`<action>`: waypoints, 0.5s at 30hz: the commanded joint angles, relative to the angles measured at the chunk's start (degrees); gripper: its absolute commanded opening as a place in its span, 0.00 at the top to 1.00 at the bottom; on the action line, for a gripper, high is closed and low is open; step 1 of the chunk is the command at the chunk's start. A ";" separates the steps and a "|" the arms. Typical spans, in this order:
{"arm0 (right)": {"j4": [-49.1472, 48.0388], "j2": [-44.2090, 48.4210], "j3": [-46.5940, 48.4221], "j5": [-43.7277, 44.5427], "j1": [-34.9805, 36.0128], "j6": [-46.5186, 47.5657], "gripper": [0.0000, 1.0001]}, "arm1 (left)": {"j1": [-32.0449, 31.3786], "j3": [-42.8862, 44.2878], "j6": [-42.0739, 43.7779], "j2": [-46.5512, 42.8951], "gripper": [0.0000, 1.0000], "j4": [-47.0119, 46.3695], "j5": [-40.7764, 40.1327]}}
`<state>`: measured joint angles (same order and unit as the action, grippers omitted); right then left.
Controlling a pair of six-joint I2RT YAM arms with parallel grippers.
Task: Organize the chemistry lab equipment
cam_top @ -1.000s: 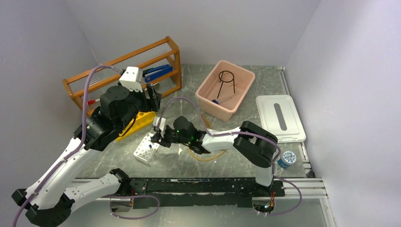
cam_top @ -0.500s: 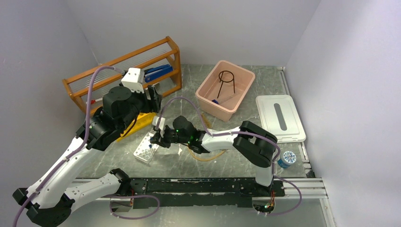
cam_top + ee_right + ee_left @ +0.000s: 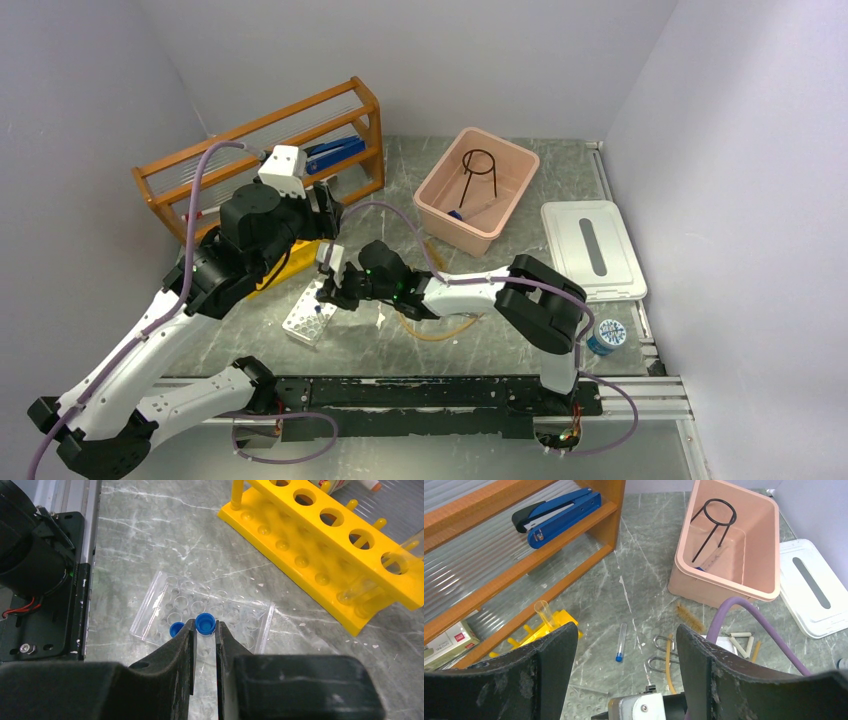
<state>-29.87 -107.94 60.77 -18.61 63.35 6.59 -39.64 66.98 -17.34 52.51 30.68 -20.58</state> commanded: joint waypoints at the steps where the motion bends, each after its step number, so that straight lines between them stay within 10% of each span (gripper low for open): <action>1: 2.47 -0.28 1.18 0.95 0.02 0.83 0.94 | -0.18 -0.34 0.76 -0.61 0.24 -0.96 -1.37; 15: 3.75 2.27 0.89 -2.21 0.02 -1.41 0.94 | -0.18 -0.62 0.44 -1.01 0.24 -1.05 -1.21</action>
<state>-26.52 -107.81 62.26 -19.16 63.35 6.26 -39.64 66.87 -17.34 52.29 30.65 -21.78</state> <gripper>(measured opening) 0.191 0.760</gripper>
